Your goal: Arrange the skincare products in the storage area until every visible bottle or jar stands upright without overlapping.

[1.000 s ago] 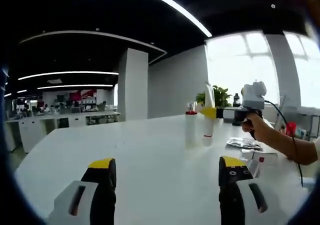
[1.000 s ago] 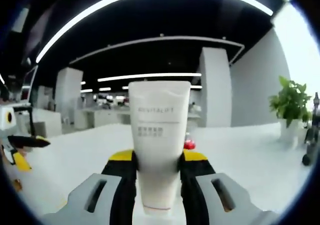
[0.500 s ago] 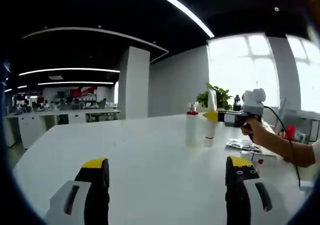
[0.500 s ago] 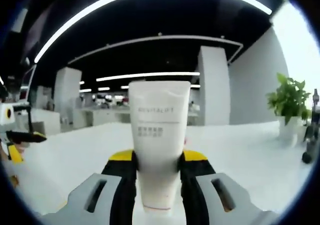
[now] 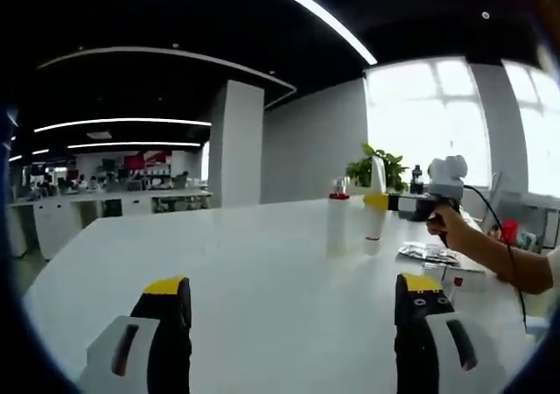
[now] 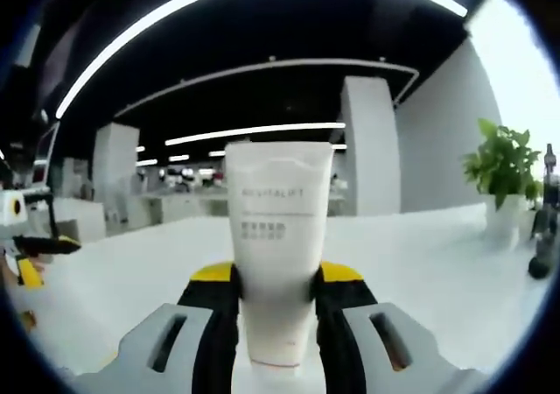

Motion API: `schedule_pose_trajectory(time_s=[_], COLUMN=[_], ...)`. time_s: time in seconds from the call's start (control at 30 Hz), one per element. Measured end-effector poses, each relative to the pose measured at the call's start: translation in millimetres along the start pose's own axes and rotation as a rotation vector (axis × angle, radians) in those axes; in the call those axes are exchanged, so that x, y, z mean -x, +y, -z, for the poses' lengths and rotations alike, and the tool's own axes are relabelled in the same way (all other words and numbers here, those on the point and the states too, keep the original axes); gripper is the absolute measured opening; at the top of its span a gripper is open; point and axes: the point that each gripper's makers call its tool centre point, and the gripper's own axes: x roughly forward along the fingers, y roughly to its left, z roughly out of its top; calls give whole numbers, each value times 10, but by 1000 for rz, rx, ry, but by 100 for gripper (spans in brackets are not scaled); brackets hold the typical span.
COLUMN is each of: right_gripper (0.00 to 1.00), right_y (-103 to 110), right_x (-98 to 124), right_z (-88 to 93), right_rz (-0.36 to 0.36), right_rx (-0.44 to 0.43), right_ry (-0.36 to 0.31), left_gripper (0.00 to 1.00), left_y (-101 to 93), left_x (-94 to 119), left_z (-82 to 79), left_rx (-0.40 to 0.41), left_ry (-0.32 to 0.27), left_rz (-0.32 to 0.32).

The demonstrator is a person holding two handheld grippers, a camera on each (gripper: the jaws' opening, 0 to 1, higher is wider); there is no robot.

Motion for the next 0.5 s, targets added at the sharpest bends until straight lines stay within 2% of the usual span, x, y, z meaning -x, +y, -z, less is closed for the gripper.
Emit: schedule_pose_trajectory(time_s=[0.5], right_gripper=[31], right_y=[1], right_x=[33], right_z=[67], right_rz=[7], right_rx=[16], right_ry=[23], left_gripper=[100], left_y=[-23], left_x=[22], left_z=[19], left_rx=[-1], left_ry=[6], left_rz=[2])
